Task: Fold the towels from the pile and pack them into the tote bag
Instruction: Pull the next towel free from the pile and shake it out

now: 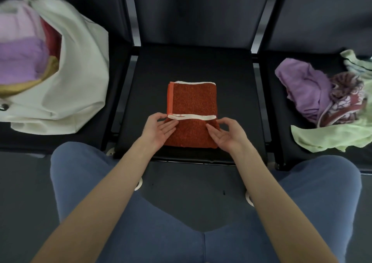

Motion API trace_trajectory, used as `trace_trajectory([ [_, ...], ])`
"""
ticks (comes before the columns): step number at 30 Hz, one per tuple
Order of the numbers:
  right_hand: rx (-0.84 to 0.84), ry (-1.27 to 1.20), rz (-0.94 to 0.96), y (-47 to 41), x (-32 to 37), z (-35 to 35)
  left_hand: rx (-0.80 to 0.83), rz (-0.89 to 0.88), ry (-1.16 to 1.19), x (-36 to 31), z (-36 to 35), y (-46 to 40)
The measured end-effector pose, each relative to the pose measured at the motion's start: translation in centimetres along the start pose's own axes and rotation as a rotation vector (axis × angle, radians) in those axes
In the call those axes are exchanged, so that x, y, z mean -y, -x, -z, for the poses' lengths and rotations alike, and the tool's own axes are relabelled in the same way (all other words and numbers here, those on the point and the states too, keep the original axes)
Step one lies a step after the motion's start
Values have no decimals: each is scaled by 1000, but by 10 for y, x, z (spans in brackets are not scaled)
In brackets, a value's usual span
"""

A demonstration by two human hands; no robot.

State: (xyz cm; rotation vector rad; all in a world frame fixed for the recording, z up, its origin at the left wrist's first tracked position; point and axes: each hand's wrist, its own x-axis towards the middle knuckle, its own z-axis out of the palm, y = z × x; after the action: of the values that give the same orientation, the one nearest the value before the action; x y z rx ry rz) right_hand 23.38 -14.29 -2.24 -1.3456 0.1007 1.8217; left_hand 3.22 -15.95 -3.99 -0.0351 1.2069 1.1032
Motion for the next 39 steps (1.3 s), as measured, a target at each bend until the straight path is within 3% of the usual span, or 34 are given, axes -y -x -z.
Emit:
trace_trajectory([
  [2,-19,154,126,-5,-8,-3,-7,-105,-152,7,0,-5],
  [4,-1,429,275,-6,-19,-2,23,-272,-460,13,2,-6],
  [6,38,834,501,-5,-28,4,109,-520,-914,14,10,-4],
  [9,230,1490,925,-11,-32,21,223,-900,-1602,12,28,-1],
  [11,314,1867,991,-20,-28,33,299,-984,-1851,10,39,-1],
  [13,278,2205,928,-27,-25,41,348,-994,-1981,7,47,-8],
  [15,226,2337,948,-28,-24,43,342,-967,-2052,4,51,-14],
  [22,227,2271,1088,-26,-21,40,278,-1015,-2023,8,40,-7],
  [26,319,2092,1087,-8,-10,51,284,-858,-1808,9,44,21],
  [31,287,1538,825,6,2,58,252,-776,-1375,10,45,42],
  [35,263,1017,607,-3,2,48,45,-713,-1014,10,32,27],
  [39,221,1054,519,-19,-1,45,-83,-637,-773,12,15,9],
])
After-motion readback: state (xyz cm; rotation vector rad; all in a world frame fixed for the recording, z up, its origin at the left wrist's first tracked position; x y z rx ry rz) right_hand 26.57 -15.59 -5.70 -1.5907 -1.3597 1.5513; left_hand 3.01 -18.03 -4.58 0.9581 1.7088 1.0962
